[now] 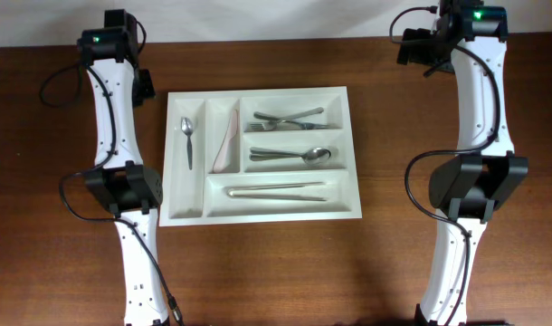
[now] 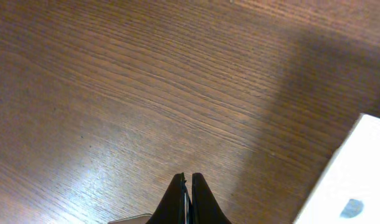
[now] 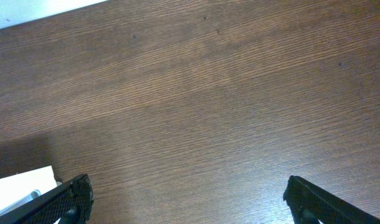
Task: Pack container
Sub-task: 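Carry the spoon right and lower it into the left compartment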
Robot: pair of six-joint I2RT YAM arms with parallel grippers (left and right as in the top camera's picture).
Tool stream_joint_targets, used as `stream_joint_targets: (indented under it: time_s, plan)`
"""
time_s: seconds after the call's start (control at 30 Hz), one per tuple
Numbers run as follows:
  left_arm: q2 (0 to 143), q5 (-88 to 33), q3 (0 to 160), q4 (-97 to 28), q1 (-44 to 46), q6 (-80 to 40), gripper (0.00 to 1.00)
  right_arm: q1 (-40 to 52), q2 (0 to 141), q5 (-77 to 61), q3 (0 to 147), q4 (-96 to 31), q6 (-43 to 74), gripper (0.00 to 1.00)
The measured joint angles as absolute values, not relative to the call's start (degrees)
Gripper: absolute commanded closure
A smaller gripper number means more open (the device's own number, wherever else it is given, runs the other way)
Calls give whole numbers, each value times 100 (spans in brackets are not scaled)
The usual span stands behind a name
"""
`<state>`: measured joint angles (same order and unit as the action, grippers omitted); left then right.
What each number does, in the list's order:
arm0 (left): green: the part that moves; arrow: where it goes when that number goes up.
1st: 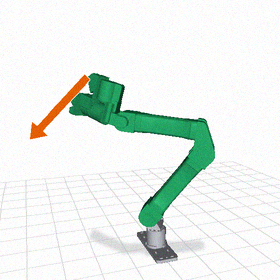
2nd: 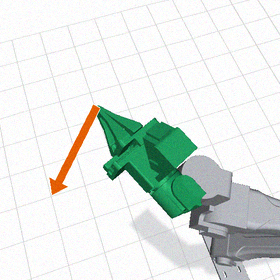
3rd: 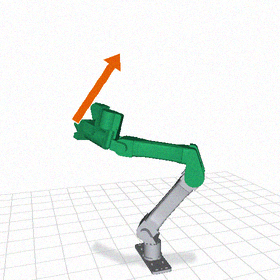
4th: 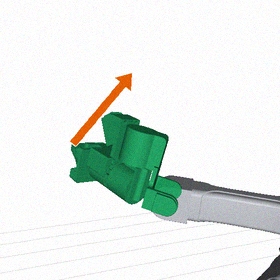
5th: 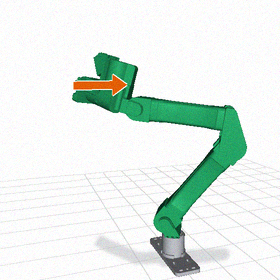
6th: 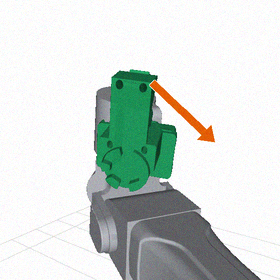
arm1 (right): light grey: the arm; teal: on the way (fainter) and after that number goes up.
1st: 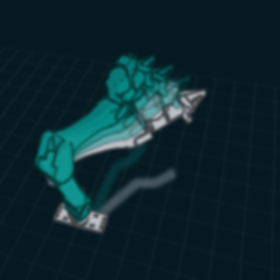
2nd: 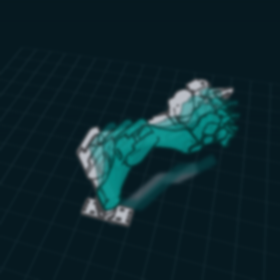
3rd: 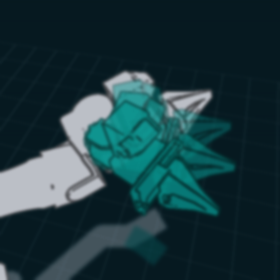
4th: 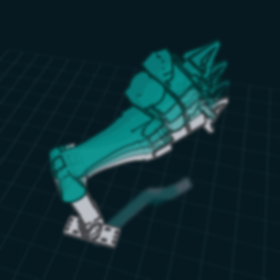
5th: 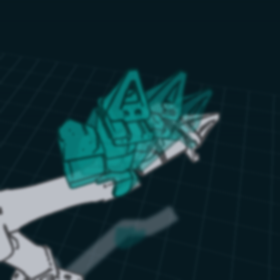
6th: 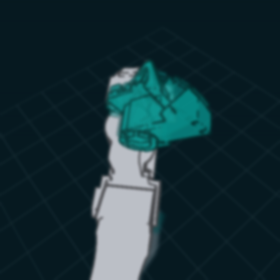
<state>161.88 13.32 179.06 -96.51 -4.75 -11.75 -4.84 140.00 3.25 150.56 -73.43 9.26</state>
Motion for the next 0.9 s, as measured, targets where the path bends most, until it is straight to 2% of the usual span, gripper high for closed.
stream_joint_targets:
  time_s: [0.57, 0.9]
  plan:
    - [15718, 447, 17906, -9653, 425, -2443, 98, -484, 14000, 325, 15056, -7343, 923, 1]
    - [15718, 314, 17666, -9651, 440, -3205, 98, -484, 14000, 325, 15056, -7343, 928, 1]
